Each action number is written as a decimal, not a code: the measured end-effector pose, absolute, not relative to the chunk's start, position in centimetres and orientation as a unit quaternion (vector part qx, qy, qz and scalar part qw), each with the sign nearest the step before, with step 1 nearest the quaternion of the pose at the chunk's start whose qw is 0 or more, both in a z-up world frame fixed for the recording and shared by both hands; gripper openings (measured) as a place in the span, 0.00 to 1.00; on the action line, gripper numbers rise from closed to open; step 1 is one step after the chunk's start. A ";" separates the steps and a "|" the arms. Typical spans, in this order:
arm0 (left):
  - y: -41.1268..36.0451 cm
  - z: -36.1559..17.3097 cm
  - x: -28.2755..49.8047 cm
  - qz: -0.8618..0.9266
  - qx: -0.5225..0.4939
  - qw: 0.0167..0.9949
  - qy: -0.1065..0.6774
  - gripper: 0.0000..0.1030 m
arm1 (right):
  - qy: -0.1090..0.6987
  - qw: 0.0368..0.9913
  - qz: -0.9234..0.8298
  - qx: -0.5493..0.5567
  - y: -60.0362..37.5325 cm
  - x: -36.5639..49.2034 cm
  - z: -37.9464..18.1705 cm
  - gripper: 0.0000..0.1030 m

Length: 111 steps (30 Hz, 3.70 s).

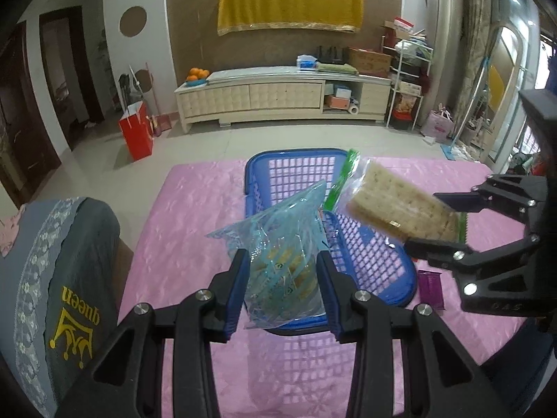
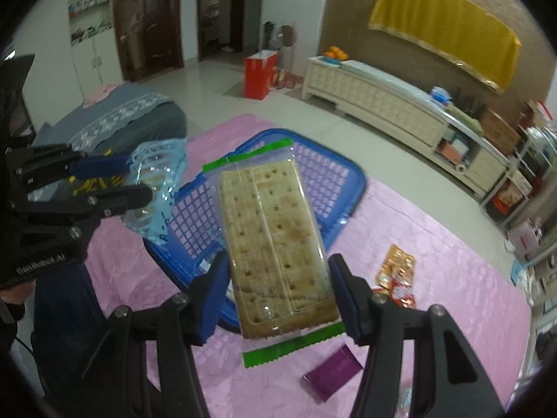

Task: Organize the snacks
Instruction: 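Carry both packs over the blue basket and open both tools to drop them, then withdraw both tools from the basket toward the purple wrapper and round bun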

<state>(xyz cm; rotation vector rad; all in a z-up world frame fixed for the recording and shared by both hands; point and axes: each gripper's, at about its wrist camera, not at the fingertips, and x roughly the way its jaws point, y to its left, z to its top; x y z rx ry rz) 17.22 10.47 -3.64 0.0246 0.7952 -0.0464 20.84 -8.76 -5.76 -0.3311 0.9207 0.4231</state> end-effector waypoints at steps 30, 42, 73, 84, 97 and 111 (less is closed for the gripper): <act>10.8 -4.0 17.4 -0.031 0.008 0.917 0.397 0.36 | 0.452 0.833 0.252 -0.193 -8.2 19.5 -7.1 0.76; 7.0 -2.2 16.6 -0.064 0.032 0.920 0.385 0.36 | 0.450 0.863 0.190 -0.129 -12.7 18.2 -4.3 0.76; 1.2 -8.5 23.8 -0.104 0.076 0.887 0.444 0.36 | 0.492 0.859 0.131 -0.056 -17.8 20.2 -7.7 0.76; 2.1 -7.9 23.0 -0.108 0.071 0.888 0.441 0.55 | 0.496 0.856 0.137 -0.056 -17.1 20.1 -7.6 0.76; 1.3 -2.9 17.7 -0.120 0.065 0.908 0.396 0.59 | 0.457 0.877 0.128 -0.071 -16.8 15.5 -2.7 0.76; -2.9 -0.7 13.4 -0.156 0.072 0.914 0.367 0.65 | 0.439 0.893 0.081 -0.061 -20.8 10.6 -0.5 0.76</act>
